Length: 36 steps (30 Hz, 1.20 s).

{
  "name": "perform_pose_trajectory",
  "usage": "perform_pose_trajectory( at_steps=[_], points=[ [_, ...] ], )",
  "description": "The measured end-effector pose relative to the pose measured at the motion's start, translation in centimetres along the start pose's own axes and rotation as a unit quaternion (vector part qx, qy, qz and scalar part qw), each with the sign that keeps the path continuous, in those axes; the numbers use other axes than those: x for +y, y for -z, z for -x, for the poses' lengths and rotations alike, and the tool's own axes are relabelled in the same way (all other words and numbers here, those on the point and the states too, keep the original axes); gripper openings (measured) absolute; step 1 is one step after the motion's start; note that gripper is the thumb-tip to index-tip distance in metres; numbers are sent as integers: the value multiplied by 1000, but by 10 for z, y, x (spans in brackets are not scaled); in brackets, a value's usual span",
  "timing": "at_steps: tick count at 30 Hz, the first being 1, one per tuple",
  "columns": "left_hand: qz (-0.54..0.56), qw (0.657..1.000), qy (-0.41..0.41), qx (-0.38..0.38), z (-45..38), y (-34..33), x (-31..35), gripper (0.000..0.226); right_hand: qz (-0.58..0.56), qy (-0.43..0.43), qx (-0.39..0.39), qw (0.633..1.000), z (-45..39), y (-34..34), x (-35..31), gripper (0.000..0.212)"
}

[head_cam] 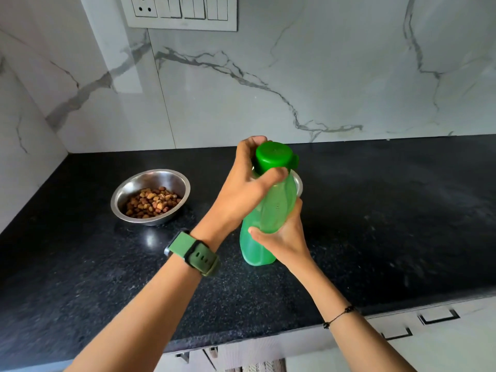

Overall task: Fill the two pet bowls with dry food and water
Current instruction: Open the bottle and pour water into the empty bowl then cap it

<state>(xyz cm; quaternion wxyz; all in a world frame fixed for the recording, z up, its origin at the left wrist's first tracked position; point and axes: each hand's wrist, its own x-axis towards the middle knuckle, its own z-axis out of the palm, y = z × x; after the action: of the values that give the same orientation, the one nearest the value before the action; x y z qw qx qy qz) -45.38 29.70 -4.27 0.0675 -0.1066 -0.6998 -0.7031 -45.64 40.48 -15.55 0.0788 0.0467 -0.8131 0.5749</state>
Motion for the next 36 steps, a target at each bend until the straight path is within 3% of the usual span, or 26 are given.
perform_pose_trajectory(
  at_steps=[2, 5, 9, 15, 19, 22, 24, 27, 32, 36],
  points=[
    [79, 997, -7, -24, 1, 10, -4, 51, 1, -3, 2, 1000, 0, -1, 1, 106],
    [83, 996, -18, -26, -1, 14, -5, 58, 7, -3, 3, 1000, 0, -2, 2, 104],
    [-4, 1000, -15, -17, -8, 10, -6, 77, 6, -2, 2, 1000, 0, -1, 2, 106],
    [-148, 987, -46, 50, -7, 0, -9, 53, -2, 3, 2, 1000, 0, -1, 2, 106],
    [-199, 975, -29, 100, -5, -14, -8, 72, -10, 0, -2, 1000, 0, 1, 1, 105],
    [-108, 994, 6, 27, -4, -7, -6, 93, -8, -1, 1, 1000, 0, 0, 1, 104],
    [-15, 1000, 14, -22, -1, 4, -4, 85, -1, -3, 6, 1000, 0, -2, 2, 102],
    [70, 997, -4, -18, -5, 20, -9, 69, 10, -10, 13, 1000, 0, -3, 4, 102],
    [37, 999, -14, -23, -5, 20, -12, 43, 15, -12, 16, 1000, 0, -4, 3, 105],
    [-65, 996, -39, 48, -6, 4, -11, 52, 11, -11, 12, 1000, 0, -3, 2, 105]
  ],
)
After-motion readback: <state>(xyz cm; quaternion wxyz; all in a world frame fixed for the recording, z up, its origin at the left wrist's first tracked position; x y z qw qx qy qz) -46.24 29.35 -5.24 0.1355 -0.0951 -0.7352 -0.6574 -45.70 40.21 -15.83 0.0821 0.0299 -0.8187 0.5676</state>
